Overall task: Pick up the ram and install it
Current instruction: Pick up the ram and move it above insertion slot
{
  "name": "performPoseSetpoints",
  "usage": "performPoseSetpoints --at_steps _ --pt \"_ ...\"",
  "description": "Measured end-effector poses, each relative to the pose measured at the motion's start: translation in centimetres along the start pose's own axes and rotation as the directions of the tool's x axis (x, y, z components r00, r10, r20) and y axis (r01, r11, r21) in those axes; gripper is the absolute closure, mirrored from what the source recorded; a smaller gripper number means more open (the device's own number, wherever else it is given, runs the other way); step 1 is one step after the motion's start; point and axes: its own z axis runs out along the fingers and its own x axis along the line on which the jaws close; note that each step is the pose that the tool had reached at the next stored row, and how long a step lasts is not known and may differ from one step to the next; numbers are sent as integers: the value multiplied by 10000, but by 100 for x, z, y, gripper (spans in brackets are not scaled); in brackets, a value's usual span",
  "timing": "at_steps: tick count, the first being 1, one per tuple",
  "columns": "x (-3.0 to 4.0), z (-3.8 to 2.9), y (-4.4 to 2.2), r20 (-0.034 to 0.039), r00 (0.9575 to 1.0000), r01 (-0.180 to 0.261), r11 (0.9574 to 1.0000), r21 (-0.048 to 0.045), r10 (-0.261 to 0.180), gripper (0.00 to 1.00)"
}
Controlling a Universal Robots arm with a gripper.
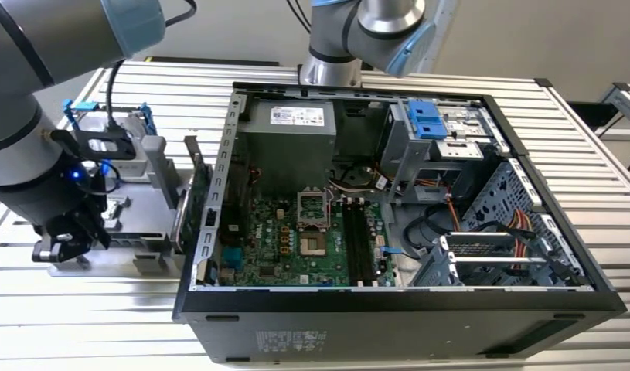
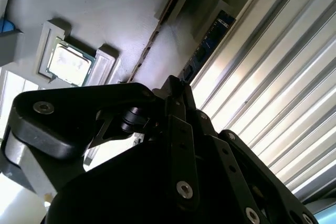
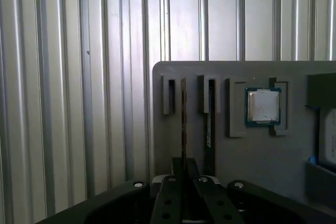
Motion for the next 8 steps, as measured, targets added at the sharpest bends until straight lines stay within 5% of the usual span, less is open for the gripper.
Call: performPoseSetpoints --at_steps 8 --pt "-6 -77 8 37 9999 -121 9999 13 121 100"
